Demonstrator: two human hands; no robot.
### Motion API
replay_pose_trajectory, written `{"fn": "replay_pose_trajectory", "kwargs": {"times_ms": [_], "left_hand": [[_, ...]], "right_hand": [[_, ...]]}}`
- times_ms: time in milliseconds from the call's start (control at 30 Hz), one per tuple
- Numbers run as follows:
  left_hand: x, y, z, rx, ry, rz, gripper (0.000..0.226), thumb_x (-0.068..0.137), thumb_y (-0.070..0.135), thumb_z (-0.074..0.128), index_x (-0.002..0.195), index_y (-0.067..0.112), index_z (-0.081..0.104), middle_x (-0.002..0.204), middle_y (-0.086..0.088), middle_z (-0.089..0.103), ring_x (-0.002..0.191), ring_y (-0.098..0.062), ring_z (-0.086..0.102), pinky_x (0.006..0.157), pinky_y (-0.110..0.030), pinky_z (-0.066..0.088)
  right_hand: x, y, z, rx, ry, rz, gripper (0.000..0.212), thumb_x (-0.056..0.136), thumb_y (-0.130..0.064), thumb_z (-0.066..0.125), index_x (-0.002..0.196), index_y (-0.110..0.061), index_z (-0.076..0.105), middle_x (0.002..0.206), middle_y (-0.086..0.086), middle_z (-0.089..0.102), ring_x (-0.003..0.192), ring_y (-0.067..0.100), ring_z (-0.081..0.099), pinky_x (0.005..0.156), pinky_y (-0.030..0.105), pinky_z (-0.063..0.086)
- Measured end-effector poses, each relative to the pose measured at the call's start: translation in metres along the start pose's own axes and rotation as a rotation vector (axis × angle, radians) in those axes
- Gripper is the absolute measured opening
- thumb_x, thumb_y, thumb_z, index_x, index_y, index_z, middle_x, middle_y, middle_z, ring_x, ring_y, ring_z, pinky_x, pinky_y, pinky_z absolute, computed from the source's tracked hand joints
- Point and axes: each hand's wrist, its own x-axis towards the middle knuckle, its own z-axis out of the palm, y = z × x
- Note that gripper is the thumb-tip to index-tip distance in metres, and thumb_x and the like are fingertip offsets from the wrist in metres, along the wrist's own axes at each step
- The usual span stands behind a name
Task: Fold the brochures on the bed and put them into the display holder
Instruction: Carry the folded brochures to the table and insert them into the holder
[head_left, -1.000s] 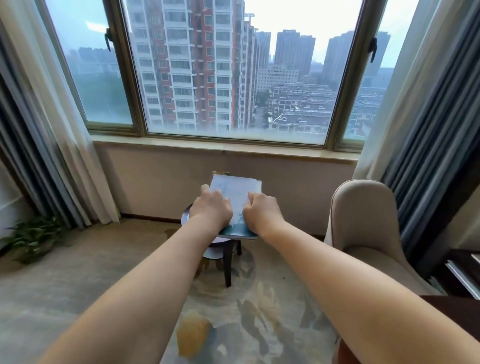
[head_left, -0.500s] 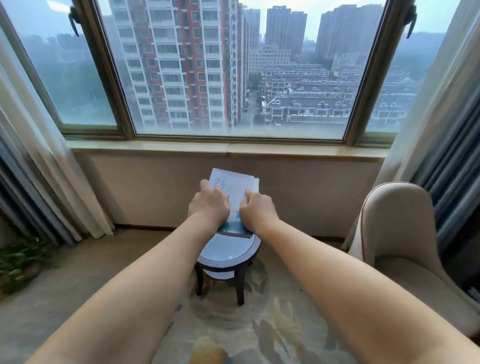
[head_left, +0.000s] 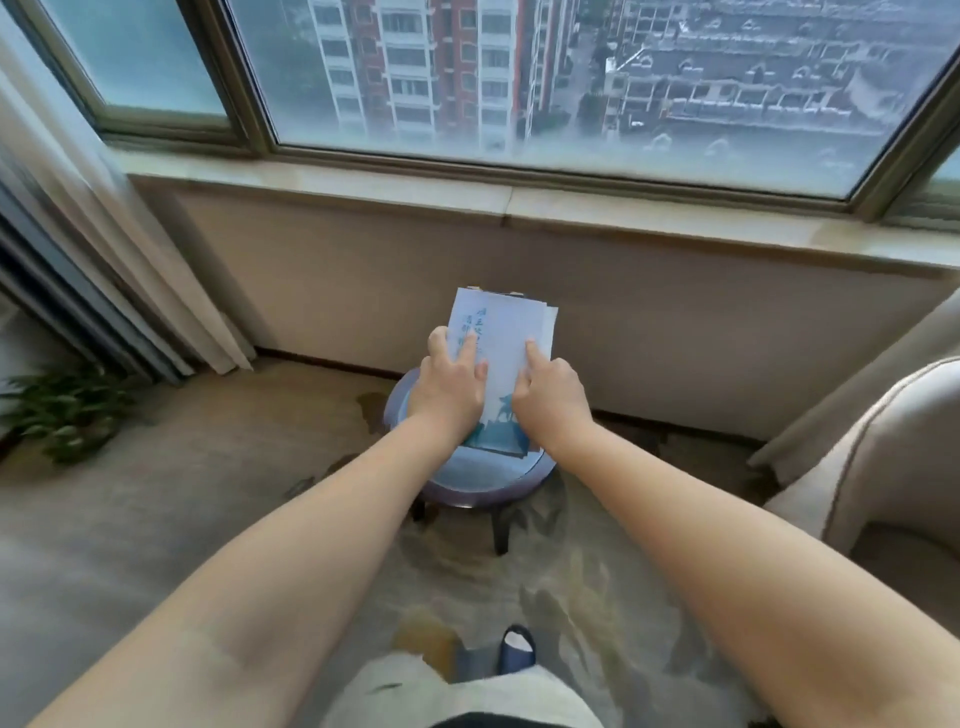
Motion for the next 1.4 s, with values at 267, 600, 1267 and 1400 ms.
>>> {"fn": "replay_pose_trajectory", "kwargs": {"times_ms": [267, 600, 1267, 1400], "left_hand": [[0.065, -0.056, 0.067, -0.043, -0.366, 0.003, 0.088, 0.092, 0.052, 0.067, 0.162, 0.022, 0.022, 0.166, -0.01, -0.01, 0.152, -0.035, 0.017, 0.125, -0.042, 0.019], [0.154, -0.134, 0.114, 0.063, -0.806, 0.052, 0.129, 0.073, 0.029, 0.09, 0.158, 0.05, -0.005, 0.153, 0.001, -0.051, 0.148, -0.039, 0.025, 0.116, -0.045, 0.039], [0.154, -0.205, 0.259, 0.134, -0.953, 0.083, 0.126, 0.074, 0.022, 0.088, 0.16, 0.043, -0.002, 0.153, -0.004, -0.049, 0.126, -0.036, 0.044, 0.1, -0.044, 0.05], [0.15, -0.216, 0.296, 0.143, -0.953, 0.059, 0.132, 0.075, 0.021, 0.089, 0.16, 0.042, -0.01, 0.151, 0.0, -0.051, 0.129, -0.032, 0.043, 0.106, -0.042, 0.047]], "right_hand": [[0.071, 0.038, 0.07, 0.081, -0.307, 0.135, 0.089, 0.097, -0.035, 0.06, 0.166, -0.026, 0.004, 0.147, 0.015, 0.036, 0.124, 0.031, 0.052, 0.103, 0.04, 0.049], [0.144, 0.033, 0.153, -0.038, -0.342, 0.272, 0.105, 0.091, -0.024, 0.066, 0.163, -0.036, -0.009, 0.128, 0.009, 0.035, 0.092, 0.025, 0.051, 0.078, 0.037, 0.05], [0.175, 0.127, 0.287, -0.097, -0.523, 0.383, 0.1, 0.098, -0.029, 0.068, 0.164, -0.037, -0.007, 0.118, 0.006, 0.041, 0.088, 0.022, 0.055, 0.074, 0.035, 0.05], [0.18, 0.156, 0.317, -0.108, -0.529, 0.361, 0.101, 0.097, -0.034, 0.07, 0.164, -0.038, -0.005, 0.115, 0.004, 0.043, 0.09, 0.018, 0.053, 0.072, 0.031, 0.047]]}}
